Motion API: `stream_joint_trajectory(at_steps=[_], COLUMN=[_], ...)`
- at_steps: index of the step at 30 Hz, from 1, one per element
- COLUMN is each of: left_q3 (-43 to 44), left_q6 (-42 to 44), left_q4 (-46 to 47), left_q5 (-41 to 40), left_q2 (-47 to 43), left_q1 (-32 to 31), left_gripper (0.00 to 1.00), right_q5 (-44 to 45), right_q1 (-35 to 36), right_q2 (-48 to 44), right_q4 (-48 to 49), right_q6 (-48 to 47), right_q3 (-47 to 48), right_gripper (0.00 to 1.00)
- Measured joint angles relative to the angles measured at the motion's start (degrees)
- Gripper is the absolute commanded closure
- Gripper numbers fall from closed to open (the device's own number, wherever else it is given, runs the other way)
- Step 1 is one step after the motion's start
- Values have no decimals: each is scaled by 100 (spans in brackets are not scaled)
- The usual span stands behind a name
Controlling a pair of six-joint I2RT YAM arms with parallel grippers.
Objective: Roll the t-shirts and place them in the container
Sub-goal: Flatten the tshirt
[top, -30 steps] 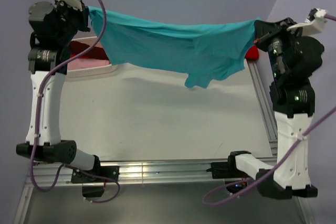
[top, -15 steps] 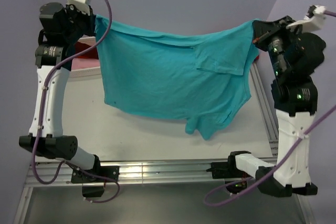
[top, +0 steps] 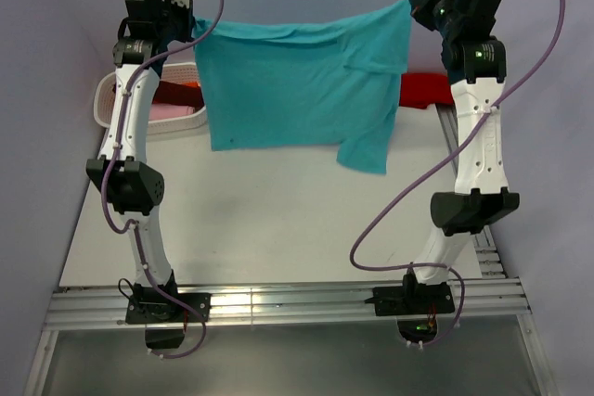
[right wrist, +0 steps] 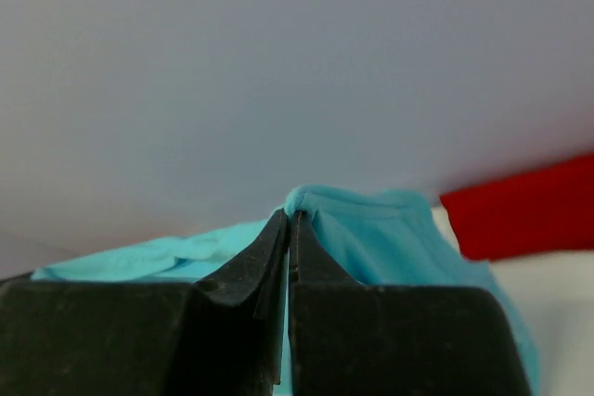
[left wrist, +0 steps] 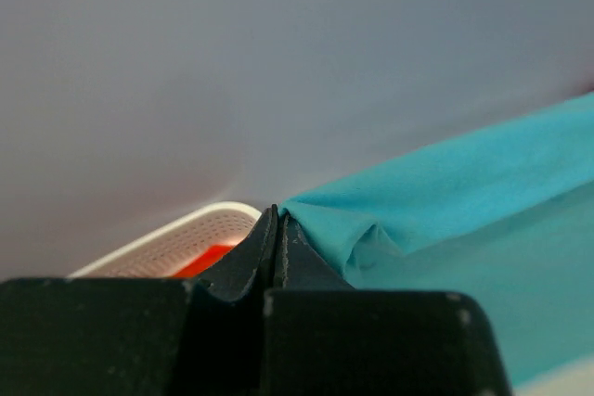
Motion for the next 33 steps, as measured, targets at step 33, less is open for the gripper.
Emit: stream_joint_trajectory(at_steps=[33], left_q3=[-7348], left_q6=[2472], left_q4=[-997], left_q5=[136], left_q2=[-2767], left_q1=[4], left_gripper=[100], right_q5=[72], right_q1=[284], right_q2=[-4828], right_q4=[715], right_q6=[1300], right_q3=[-9543], right_gripper=[100])
